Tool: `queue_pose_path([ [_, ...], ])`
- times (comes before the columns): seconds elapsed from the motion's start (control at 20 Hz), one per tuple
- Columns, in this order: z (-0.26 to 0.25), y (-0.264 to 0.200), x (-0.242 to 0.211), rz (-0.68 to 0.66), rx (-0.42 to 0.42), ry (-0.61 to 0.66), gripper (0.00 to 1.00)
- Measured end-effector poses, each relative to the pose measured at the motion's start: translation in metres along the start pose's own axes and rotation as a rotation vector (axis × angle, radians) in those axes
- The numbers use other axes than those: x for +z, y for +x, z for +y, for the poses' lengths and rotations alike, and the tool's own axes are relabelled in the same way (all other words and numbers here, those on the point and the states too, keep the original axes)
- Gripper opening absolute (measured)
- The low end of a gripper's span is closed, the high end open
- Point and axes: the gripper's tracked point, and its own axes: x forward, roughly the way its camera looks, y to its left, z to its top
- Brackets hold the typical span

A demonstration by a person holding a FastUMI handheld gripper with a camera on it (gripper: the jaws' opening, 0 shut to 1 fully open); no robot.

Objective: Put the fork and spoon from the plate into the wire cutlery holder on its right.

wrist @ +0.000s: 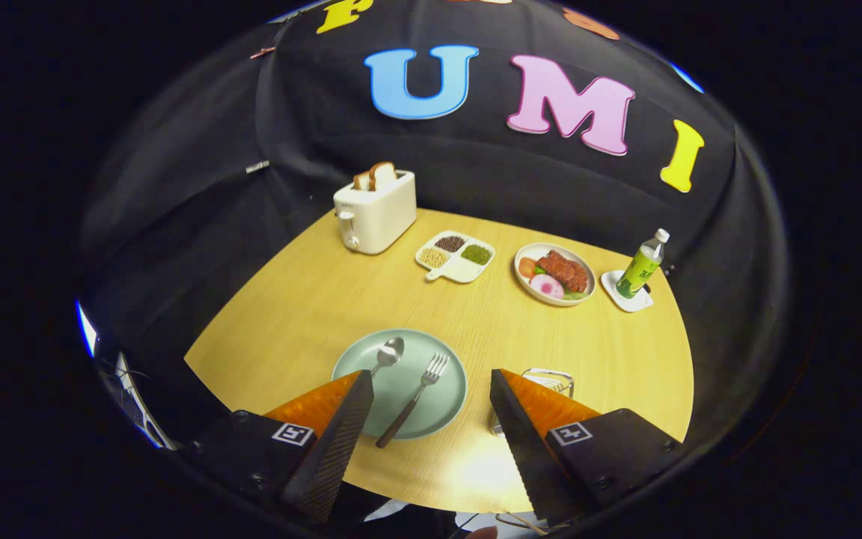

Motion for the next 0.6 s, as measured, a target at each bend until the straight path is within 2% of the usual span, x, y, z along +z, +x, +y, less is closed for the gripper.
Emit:
queue_pose_path([
  [0.2,0.026,0.041,-0.049,0.166,0.051,0.054,0.96],
  [0.45,0.033,0.087,-0.093,0.311,0.035,0.1,0.87],
  [0.55,0.029,0.102,-0.103,0.348,0.002,0.108,0.81],
  [0.6,0.027,0.111,-0.11,0.372,-0.018,0.11,0.73],
])
